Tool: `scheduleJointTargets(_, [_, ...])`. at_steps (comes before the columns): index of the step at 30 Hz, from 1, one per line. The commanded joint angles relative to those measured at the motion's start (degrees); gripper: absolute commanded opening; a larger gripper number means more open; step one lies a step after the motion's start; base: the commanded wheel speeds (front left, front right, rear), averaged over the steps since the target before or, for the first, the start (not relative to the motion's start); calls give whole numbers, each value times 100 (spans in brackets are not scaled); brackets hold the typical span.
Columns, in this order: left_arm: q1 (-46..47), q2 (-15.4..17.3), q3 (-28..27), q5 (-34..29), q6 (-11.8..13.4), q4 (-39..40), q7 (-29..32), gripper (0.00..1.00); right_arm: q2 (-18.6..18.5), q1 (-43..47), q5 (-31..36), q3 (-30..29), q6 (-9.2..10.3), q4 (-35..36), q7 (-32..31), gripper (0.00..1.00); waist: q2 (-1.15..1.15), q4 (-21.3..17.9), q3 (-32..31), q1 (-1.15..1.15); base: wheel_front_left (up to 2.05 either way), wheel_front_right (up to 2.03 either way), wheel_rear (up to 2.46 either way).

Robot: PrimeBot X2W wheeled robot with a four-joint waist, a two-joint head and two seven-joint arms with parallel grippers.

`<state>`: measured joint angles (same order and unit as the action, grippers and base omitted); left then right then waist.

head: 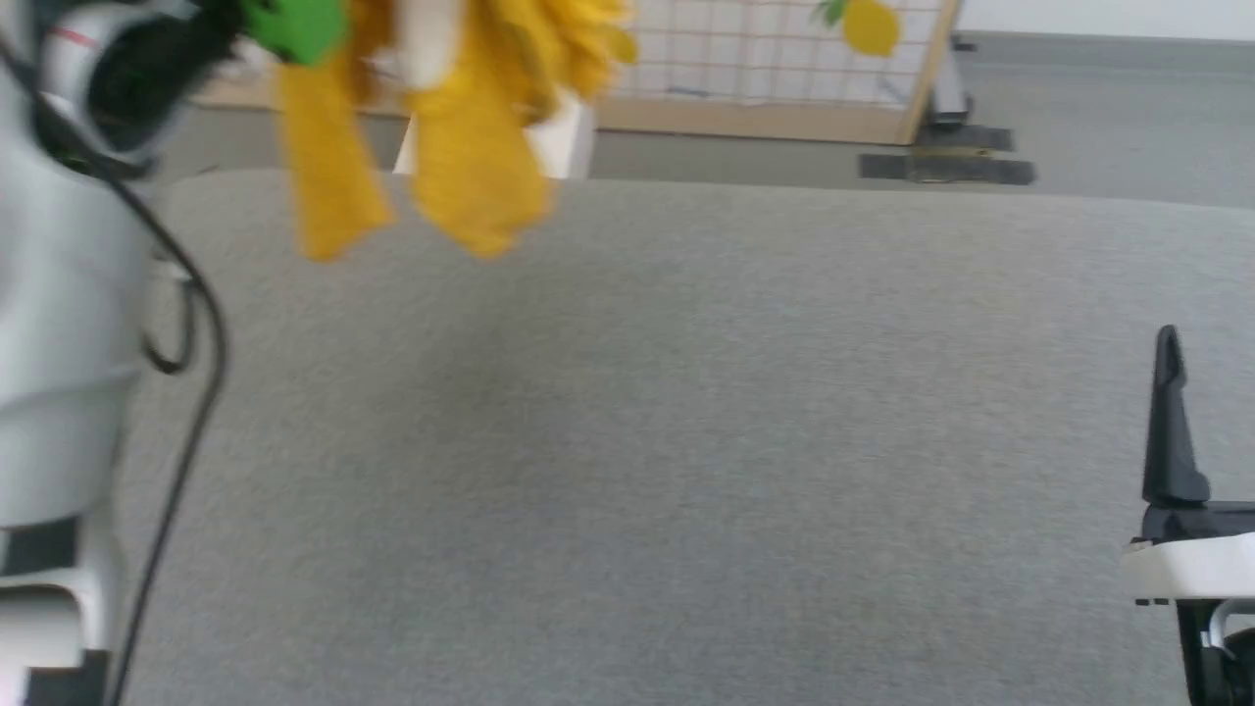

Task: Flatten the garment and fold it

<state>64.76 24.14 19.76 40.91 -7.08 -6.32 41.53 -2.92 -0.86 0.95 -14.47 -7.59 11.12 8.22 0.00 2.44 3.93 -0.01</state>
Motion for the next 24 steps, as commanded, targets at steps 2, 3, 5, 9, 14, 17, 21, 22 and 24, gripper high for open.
scheduleJointTargets(2, [-145,-196,170,84,-39,184,22,0,3,60,17,-49,10,115,-59,100,0,-433,-169,1,0,0,0])
scheduleJointTargets(3, [-195,-259,227,98,-38,247,12,0,3,56,25,-66,10,147,-75,100,0,-487,-155,1,0,0,0])
scheduleJointTargets(5, [-335,-409,391,142,-38,367,22,0,3,49,31,-106,10,204,-108,100,0,-597,-111,1,0,0,0])
scheduleJointTargets(9, [-692,-745,722,188,-27,519,-70,0,3,54,36,-153,10,280,-158,100,0,-774,-13,1,0,0,0])
scheduleJointTargets(14, [-1325,-1142,1156,95,39,507,-402,0,4,20,7,-160,10,320,-174,100,0,-949,127,1,0,0,0])
scheduleJointTargets(17, [-1737,-1289,1376,-81,113,322,-722,0,4,-17,-11,-138,10,320,-166,100,0,-1033,199,1,0,0,0])
scheduleJointTargets(21, [-2265,-1435,1714,-448,221,-267,-1260,0,4,-63,-48,-96,10,282,-143,100,0,-1132,296,1,0,0,0])
scheduleJointTargets(22, [-2390,-1462,1842,-551,224,-496,-1358,0,4,-76,-63,-76,10,263,-135,100,0,-1157,326,1,0,0,0])
scheduleJointTargets(24, [-2599,-1542,1989,-659,260,-927,-1562,0,4,-97,-95,-38,10,230,-122,100,0,-1197,382,1,0,0,0])
